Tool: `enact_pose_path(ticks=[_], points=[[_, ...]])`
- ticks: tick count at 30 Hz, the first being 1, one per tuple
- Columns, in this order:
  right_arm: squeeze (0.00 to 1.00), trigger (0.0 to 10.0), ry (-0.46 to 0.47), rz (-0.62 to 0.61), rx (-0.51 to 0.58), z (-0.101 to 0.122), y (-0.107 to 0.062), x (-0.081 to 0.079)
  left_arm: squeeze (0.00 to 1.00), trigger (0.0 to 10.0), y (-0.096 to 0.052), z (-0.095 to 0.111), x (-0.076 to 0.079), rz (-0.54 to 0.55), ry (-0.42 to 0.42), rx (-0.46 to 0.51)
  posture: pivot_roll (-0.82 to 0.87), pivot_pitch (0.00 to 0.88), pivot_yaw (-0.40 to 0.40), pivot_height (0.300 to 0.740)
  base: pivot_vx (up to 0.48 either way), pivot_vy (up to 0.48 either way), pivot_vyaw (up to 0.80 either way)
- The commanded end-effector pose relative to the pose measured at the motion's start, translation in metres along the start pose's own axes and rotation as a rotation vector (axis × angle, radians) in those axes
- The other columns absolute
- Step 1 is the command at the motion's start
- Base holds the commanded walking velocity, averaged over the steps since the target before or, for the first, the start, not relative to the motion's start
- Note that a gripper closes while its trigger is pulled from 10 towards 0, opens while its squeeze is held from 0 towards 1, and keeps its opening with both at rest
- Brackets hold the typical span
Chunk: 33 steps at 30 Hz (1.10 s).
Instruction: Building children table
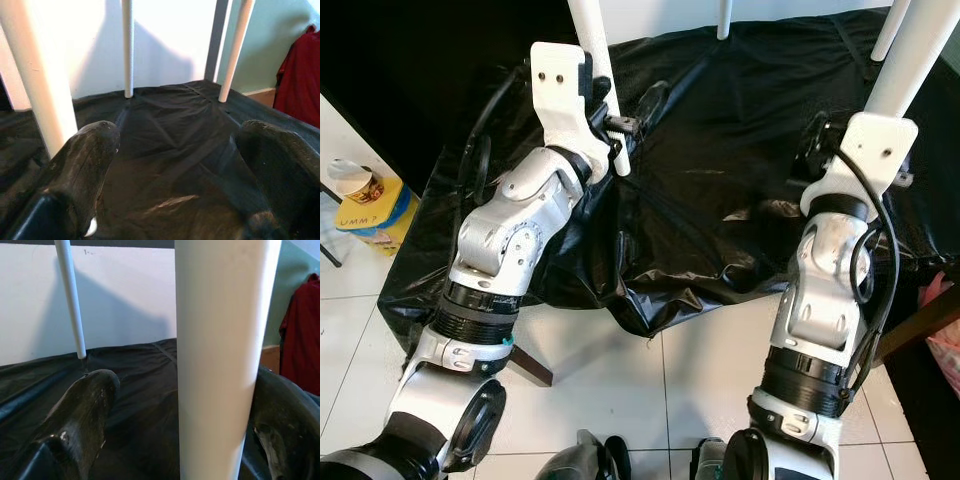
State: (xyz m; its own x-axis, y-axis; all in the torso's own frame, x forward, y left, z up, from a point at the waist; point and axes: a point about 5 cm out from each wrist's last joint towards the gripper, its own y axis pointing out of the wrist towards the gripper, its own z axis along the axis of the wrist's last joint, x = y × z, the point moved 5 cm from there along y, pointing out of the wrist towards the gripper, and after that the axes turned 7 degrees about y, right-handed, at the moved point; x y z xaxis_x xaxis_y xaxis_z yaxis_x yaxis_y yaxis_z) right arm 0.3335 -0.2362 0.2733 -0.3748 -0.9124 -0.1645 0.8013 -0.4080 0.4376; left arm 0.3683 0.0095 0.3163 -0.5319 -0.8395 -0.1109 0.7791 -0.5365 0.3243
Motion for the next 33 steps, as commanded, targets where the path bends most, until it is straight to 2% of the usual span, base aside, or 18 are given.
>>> enact_pose_path(ticks=[1, 3, 19, 22, 26, 31, 32, 33], points=[[0.00, 10.0, 0.028, 0.017, -0.003, -0.003, -0.009, -0.007, 0.00, 10.0, -0.005, 0.000, 0.011, -0.110, 0.052, 0.020, -0.05, 0.111, 0.083, 0.740, 0.000, 0.000, 0.00], [0.00, 10.0, 0.030, 0.014, -0.012, -0.007, -0.019, -0.007, 0.00, 10.0, -0.010, -0.006, 0.008, -0.091, 0.085, 0.007, -0.05, 0.109, 0.083, 0.740, 0.000, 0.000, 0.00], [0.00, 10.0, 0.009, -0.055, 0.015, -0.012, -0.051, 0.007, 0.00, 10.0, -0.035, -0.029, -0.005, -0.058, 0.142, -0.039, -0.03, 0.099, 0.089, 0.740, 0.000, 0.000, 0.00], [0.00, 10.0, 0.008, -0.031, 0.006, -0.016, -0.057, 0.004, 0.00, 10.0, -0.040, -0.033, -0.005, -0.059, 0.144, -0.042, -0.03, 0.101, 0.092, 0.740, 0.000, 0.000, 0.00], [0.00, 10.0, 0.002, 0.068, -0.045, -0.036, -0.075, -0.007, 0.00, 10.0, -0.059, -0.053, -0.003, -0.064, 0.155, -0.074, -0.02, 0.106, 0.088, 0.740, 0.000, 0.000, 0.00], [0.00, 10.0, 0.007, 0.138, -0.076, -0.046, -0.083, -0.014, 0.00, 10.0, -0.069, -0.066, -0.003, -0.057, 0.155, -0.097, -0.01, 0.110, 0.082, 0.740, 0.000, 0.000, 0.00], [0.00, 10.0, 0.015, 0.241, -0.117, -0.060, -0.095, -0.023, 0.00, 10.0, -0.085, -0.087, -0.006, -0.032, 0.149, -0.135, -0.01, 0.114, 0.072, 0.740, 0.000, 0.000, 0.00], [0.00, 10.0, 0.015, 0.241, -0.117, -0.060, -0.095, -0.023, 0.00, 10.0, -0.085, -0.087, -0.006, -0.032, 0.149, -0.135, -0.01, 0.114, 0.072, 0.740, 0.000, 0.000, 0.00]])
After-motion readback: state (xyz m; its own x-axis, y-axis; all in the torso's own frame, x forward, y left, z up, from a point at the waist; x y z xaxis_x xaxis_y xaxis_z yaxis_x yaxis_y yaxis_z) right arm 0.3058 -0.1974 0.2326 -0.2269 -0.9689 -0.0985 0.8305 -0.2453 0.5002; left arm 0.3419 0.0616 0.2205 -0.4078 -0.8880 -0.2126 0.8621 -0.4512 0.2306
